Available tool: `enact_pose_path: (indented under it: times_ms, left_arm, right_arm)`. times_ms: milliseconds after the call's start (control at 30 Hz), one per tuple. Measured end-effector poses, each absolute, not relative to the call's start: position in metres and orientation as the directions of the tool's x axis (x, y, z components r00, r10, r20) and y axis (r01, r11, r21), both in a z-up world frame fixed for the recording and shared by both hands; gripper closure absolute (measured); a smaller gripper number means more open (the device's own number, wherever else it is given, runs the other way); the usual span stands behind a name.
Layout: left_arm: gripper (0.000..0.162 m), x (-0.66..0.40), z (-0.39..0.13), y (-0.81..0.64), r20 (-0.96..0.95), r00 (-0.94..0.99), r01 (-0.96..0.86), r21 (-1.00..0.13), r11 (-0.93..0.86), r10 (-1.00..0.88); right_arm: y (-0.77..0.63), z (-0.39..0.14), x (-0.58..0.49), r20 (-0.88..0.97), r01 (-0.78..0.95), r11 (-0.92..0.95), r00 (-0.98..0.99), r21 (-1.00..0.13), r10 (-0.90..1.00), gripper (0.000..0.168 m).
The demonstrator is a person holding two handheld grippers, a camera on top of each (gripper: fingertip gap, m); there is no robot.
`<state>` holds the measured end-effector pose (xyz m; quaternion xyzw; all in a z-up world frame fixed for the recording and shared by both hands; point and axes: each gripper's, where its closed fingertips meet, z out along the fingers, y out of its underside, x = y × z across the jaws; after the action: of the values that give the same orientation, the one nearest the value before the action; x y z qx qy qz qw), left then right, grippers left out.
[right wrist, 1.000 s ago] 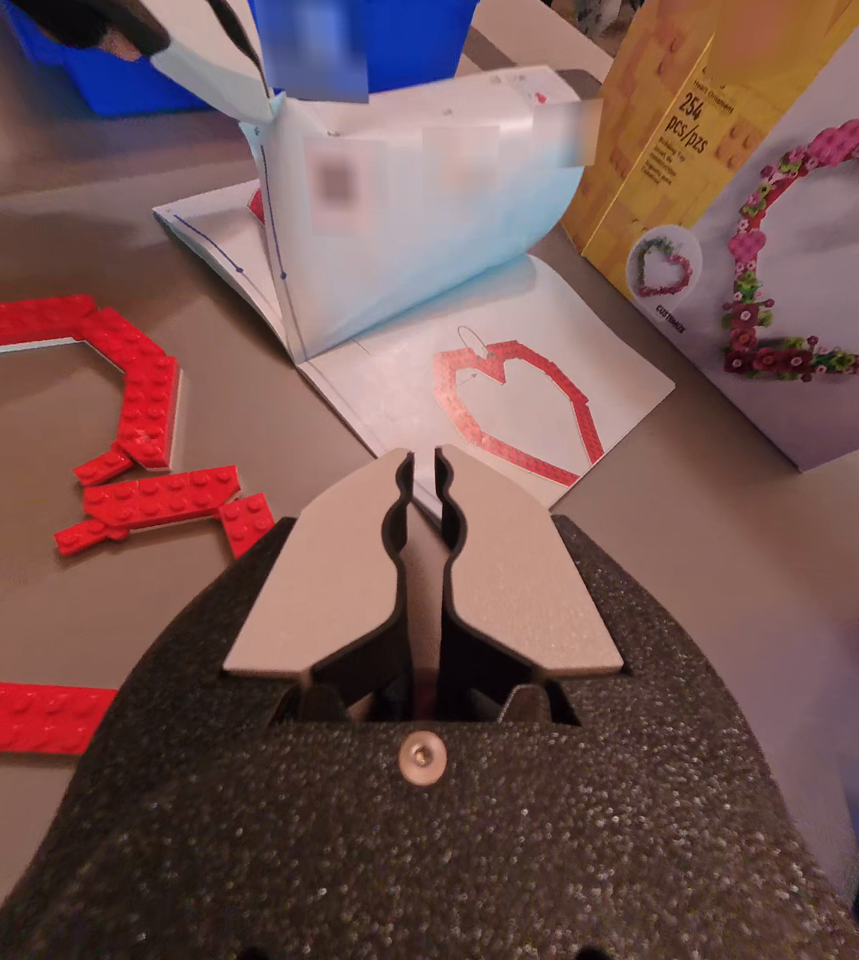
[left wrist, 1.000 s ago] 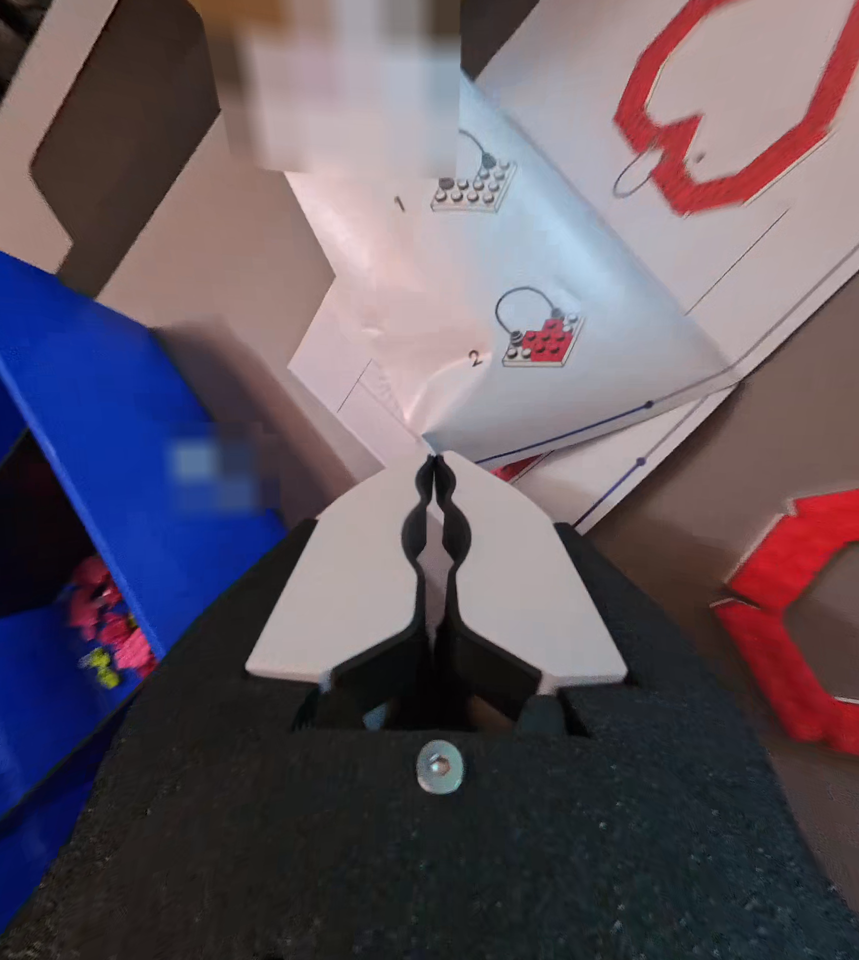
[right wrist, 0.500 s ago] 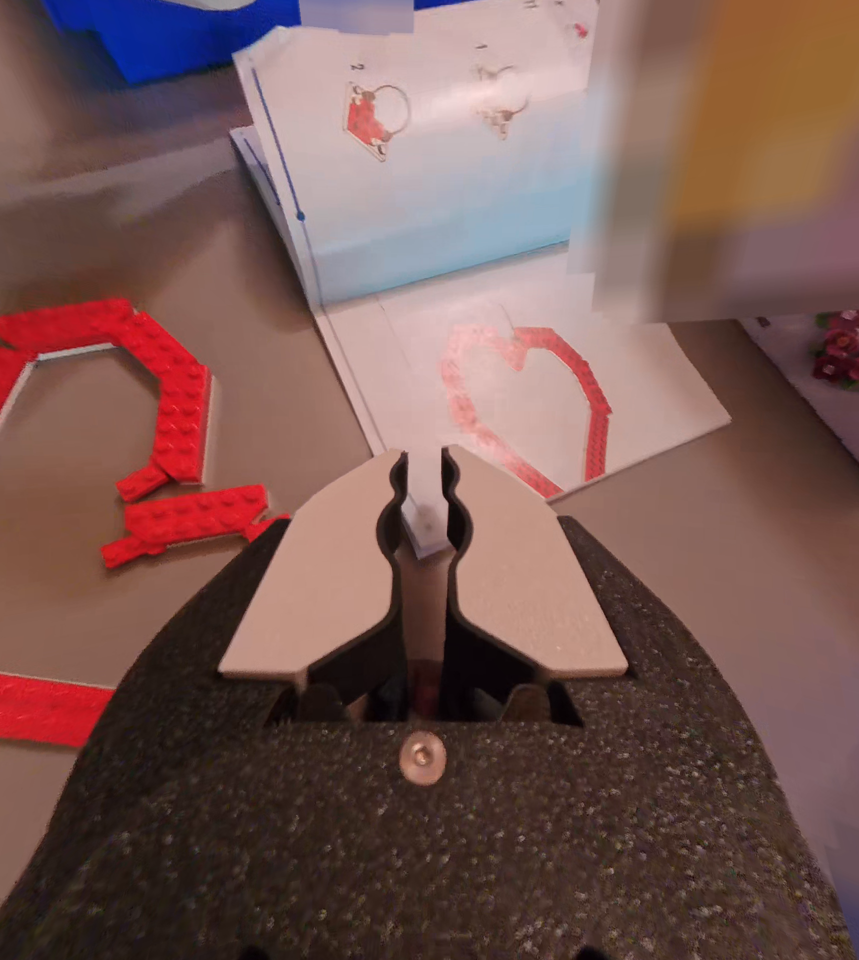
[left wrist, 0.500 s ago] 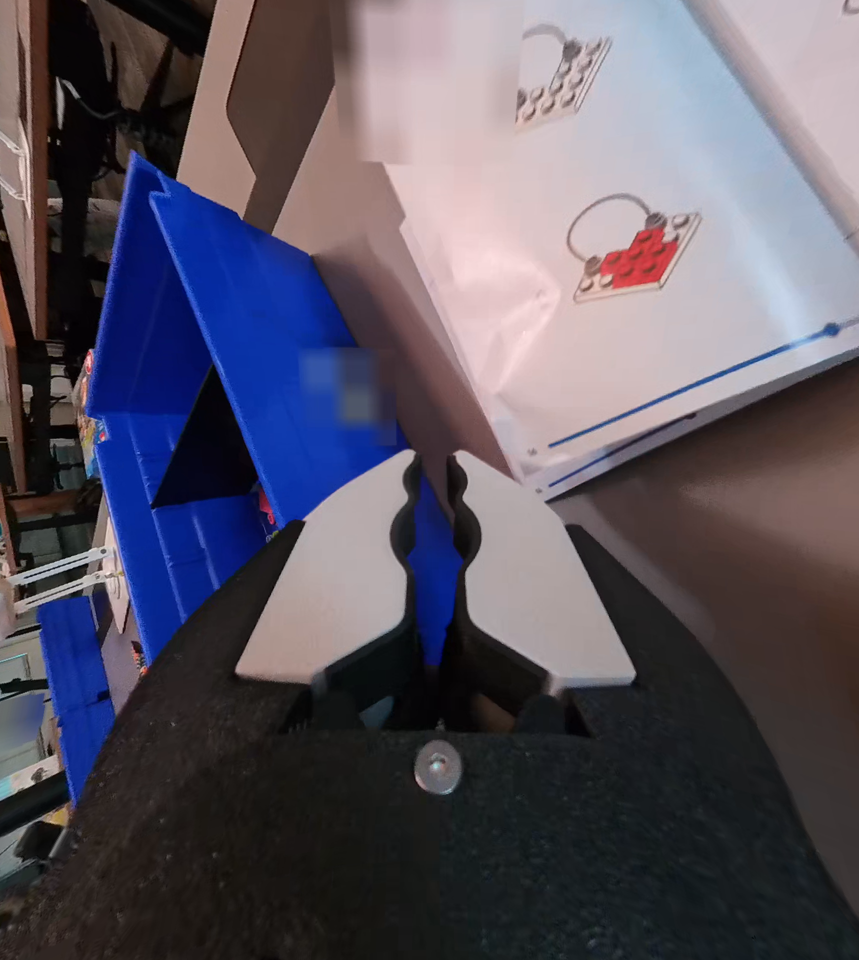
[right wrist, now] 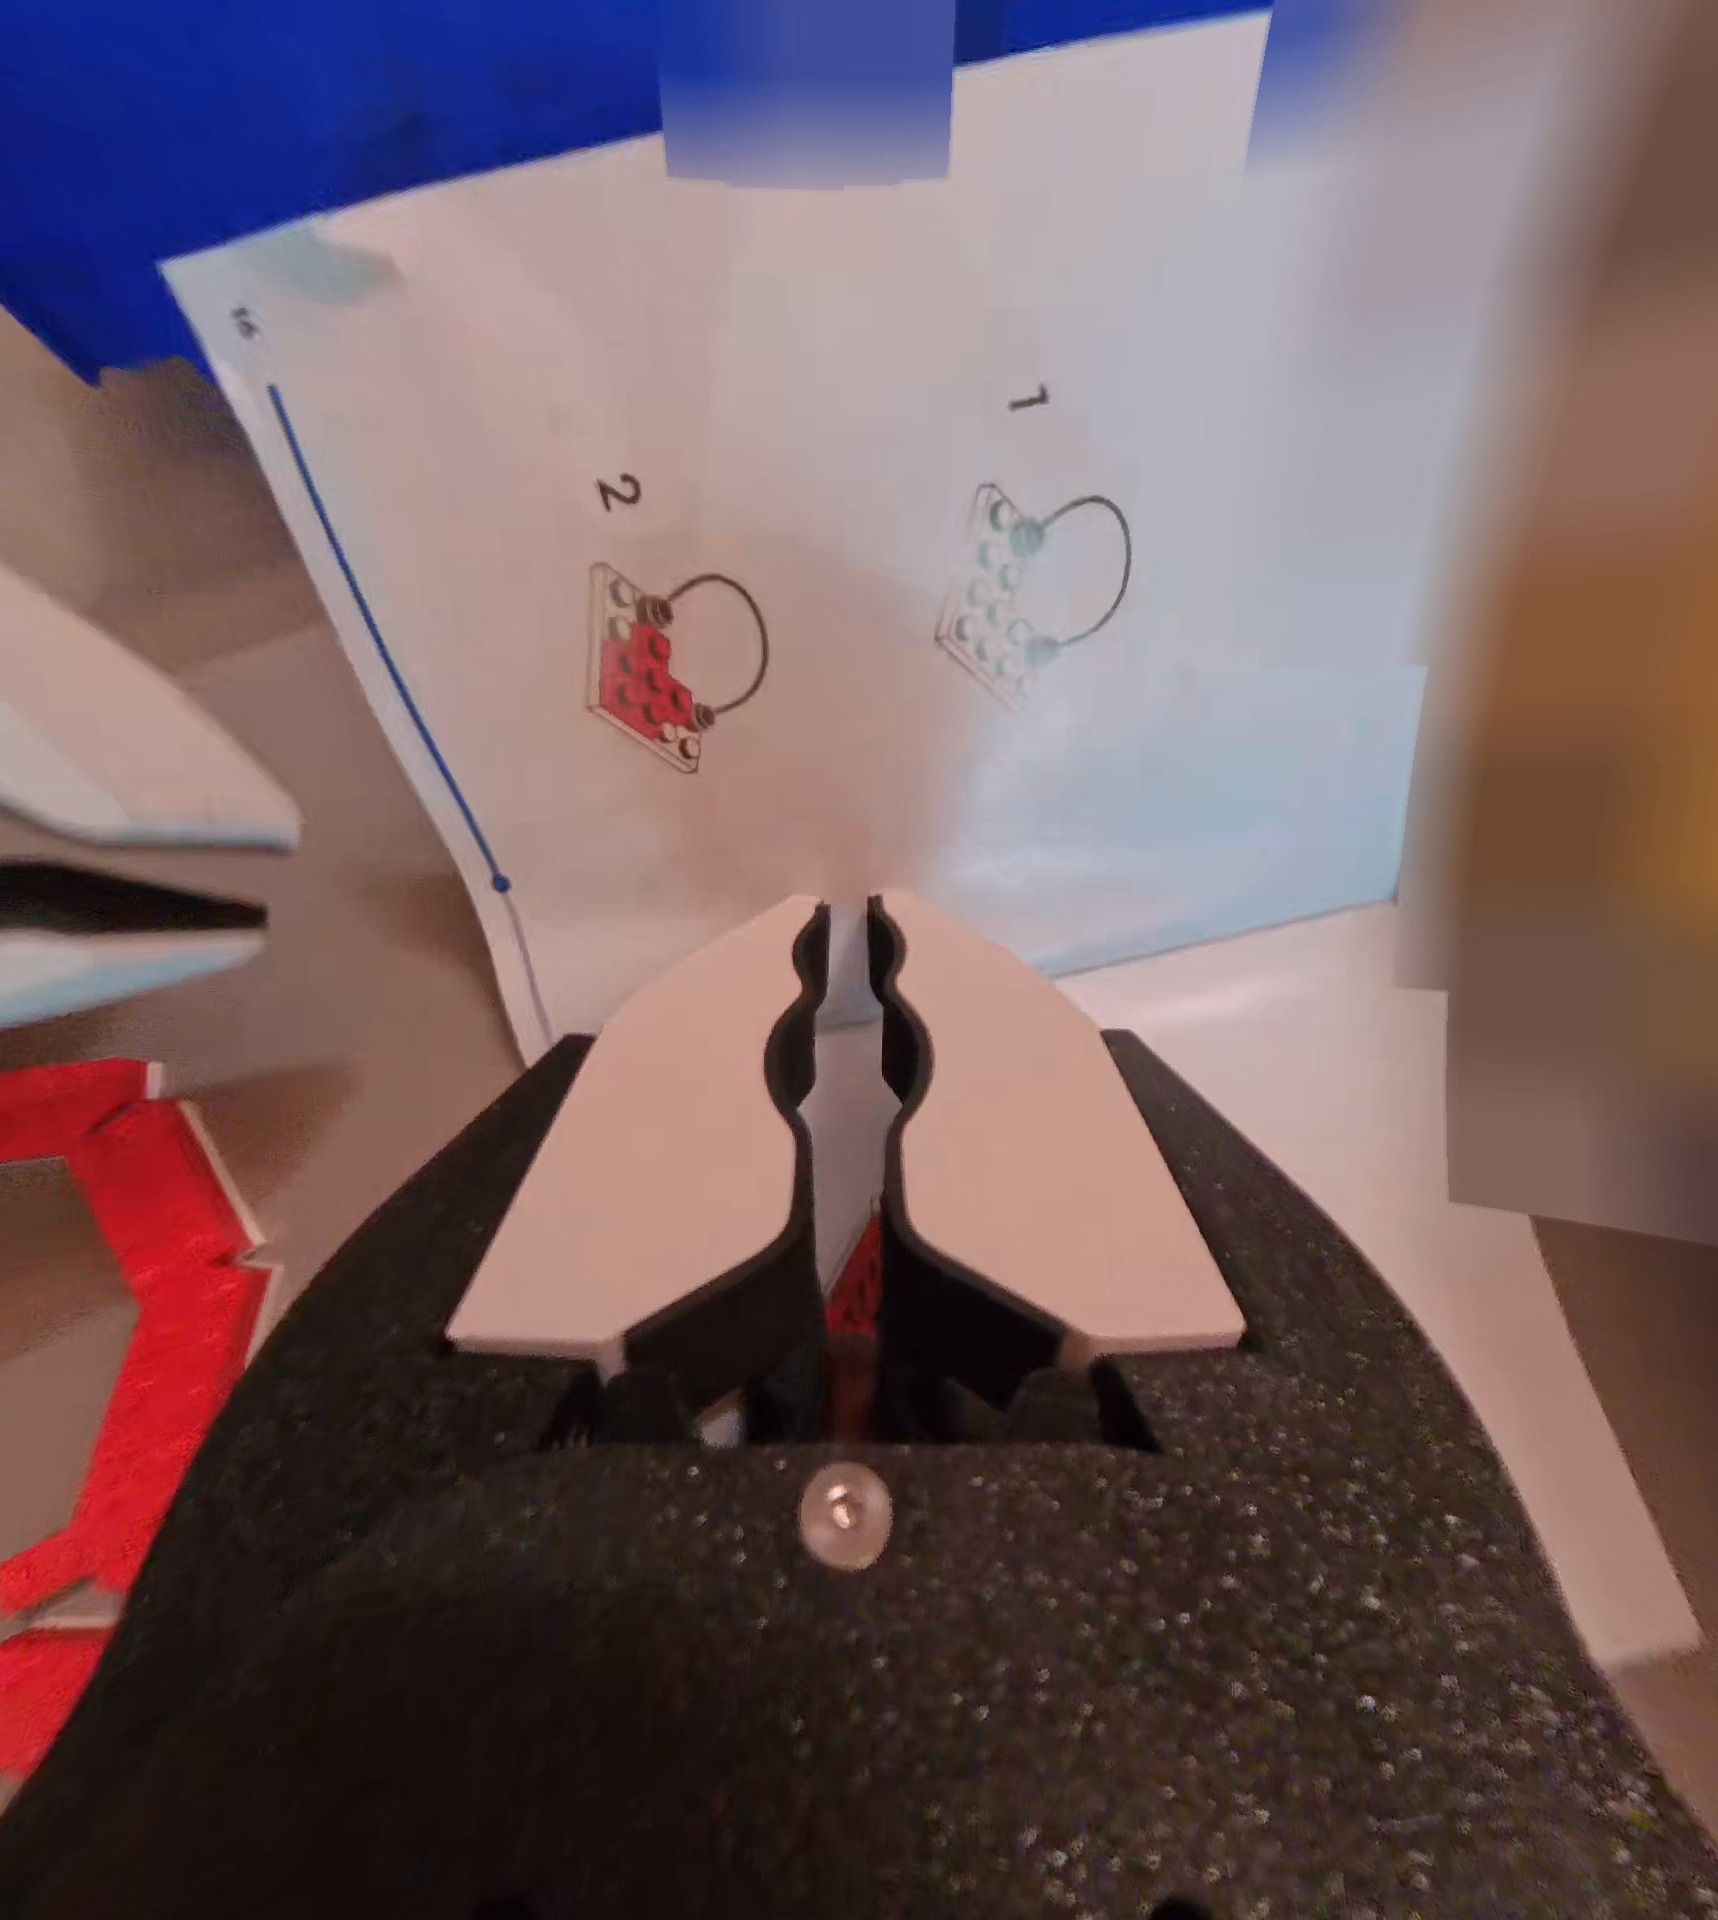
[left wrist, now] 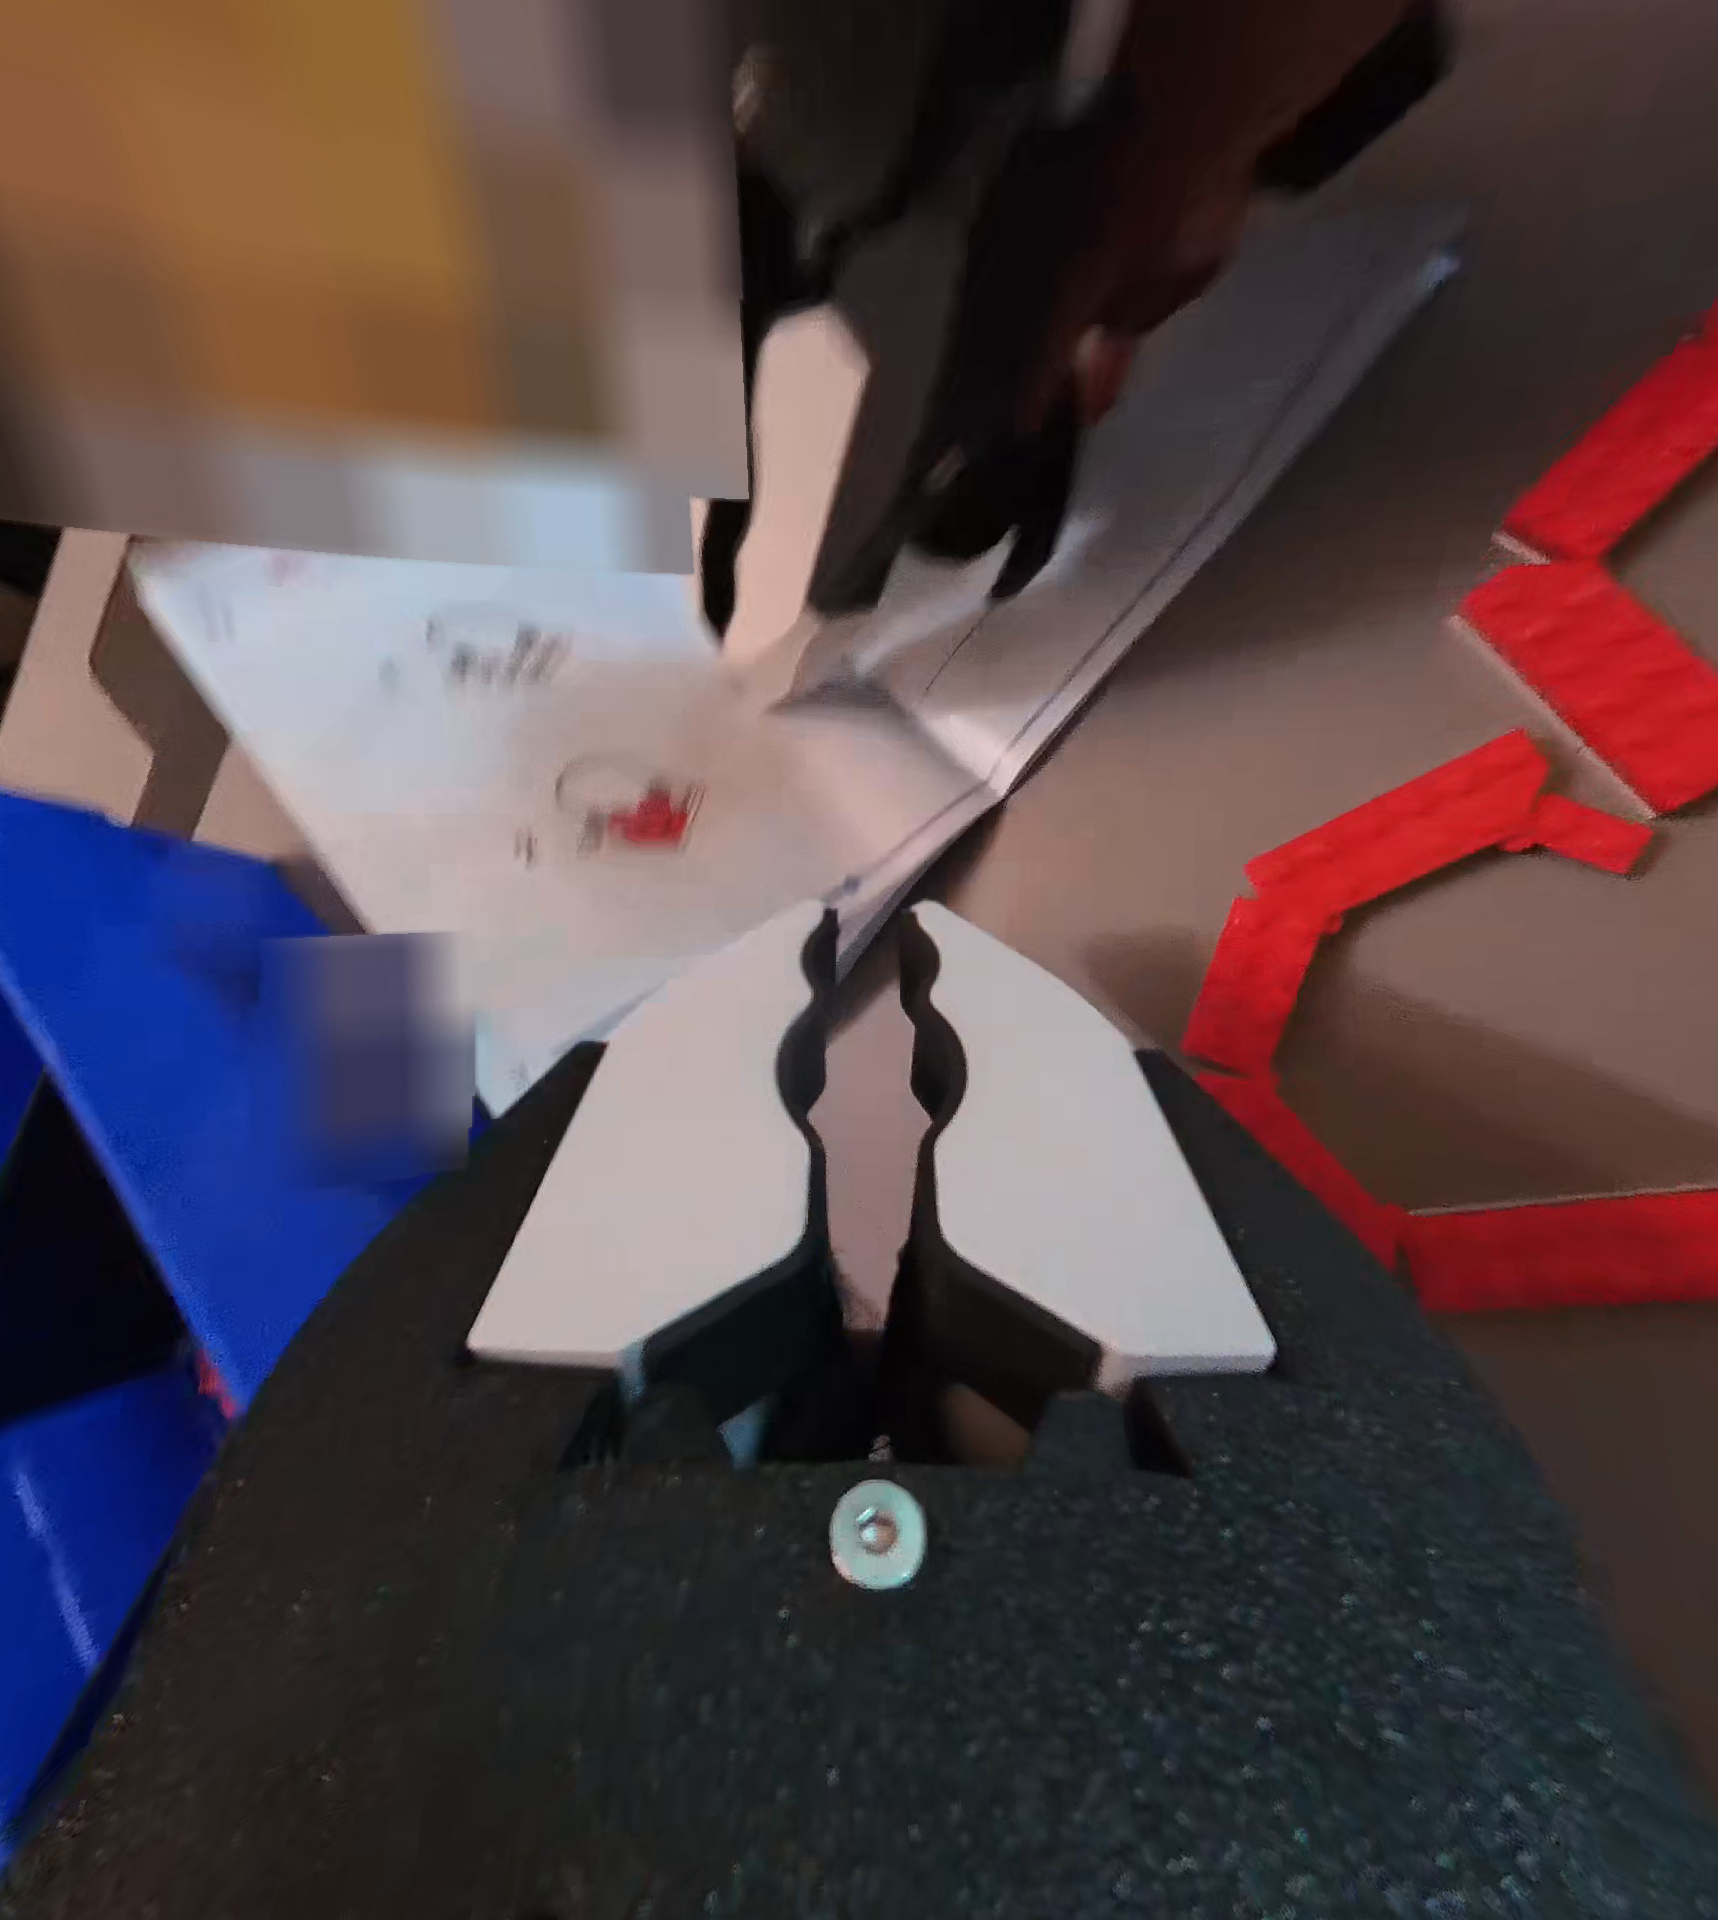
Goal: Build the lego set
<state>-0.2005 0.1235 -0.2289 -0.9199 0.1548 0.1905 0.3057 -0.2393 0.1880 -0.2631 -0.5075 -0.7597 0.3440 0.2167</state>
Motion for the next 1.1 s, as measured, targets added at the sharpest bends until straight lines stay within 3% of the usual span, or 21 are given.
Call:
enact_pose_path:
  times_ms: [200, 400, 567, 667, 800, 933, 1000, 1100]
  left_arm:
    - [0.156, -0.205, -0.258, 0.157, -0.544, 0.781, -0.579, -0.443, -0.684, -0.308]
    - [0.162, -0.212, -0.276, 0.169, -0.455, 0.835, -0.517, -0.458, -0.723, -0.309]
    - [0.162, -0.212, -0.277, 0.169, -0.453, 0.82, -0.535, -0.391, -0.749, -0.35]
    - [0.162, -0.212, -0.277, 0.169, -0.476, 0.796, -0.563, -0.357, -0.745, -0.373]
    - [0.162, -0.212, -0.277, 0.17, -0.484, 0.776, -0.593, -0.341, -0.729, -0.404]
    - [0.162, -0.213, -0.277, 0.17, -0.465, 0.796, -0.57, -0.358, -0.74, -0.388]
    - [0.162, -0.213, -0.277, 0.17, -0.461, 0.8, -0.563, -0.355, -0.746, -0.384]
    - [0.162, -0.213, -0.277, 0.17, -0.469, 0.796, -0.562, -0.337, -0.755, -0.384]
  right_arm:
    - [0.178, -0.278, -0.243, -0.233, 0.686, 0.143, -0.426, -0.714, 0.874, 0.168]
    - [0.178, -0.276, -0.241, -0.541, 0.79, -0.062, -0.358, -0.61, 0.761, 0.168]
    - [0.164, -0.263, -0.237, -0.726, 0.837, -0.214, -0.276, -0.504, 0.629, 0.152]
    - [0.165, -0.273, -0.233, -0.735, 0.858, -0.253, -0.19, -0.446, 0.651, 0.168]
    - [0.177, -0.274, -0.243, -0.747, 0.846, -0.318, -0.135, -0.429, 0.651, 0.168]
    - [0.233, -0.276, -0.274, -0.587, 0.726, -0.391, -0.022, -0.566, 0.81, 0.168]
    - [0.262, -0.277, -0.284, -0.438, 0.664, -0.34, 0.021, -0.666, 0.899, 0.168]
    - [0.272, -0.278, -0.286, -0.332, 0.658, -0.257, 0.012, -0.707, 0.943, 0.168]
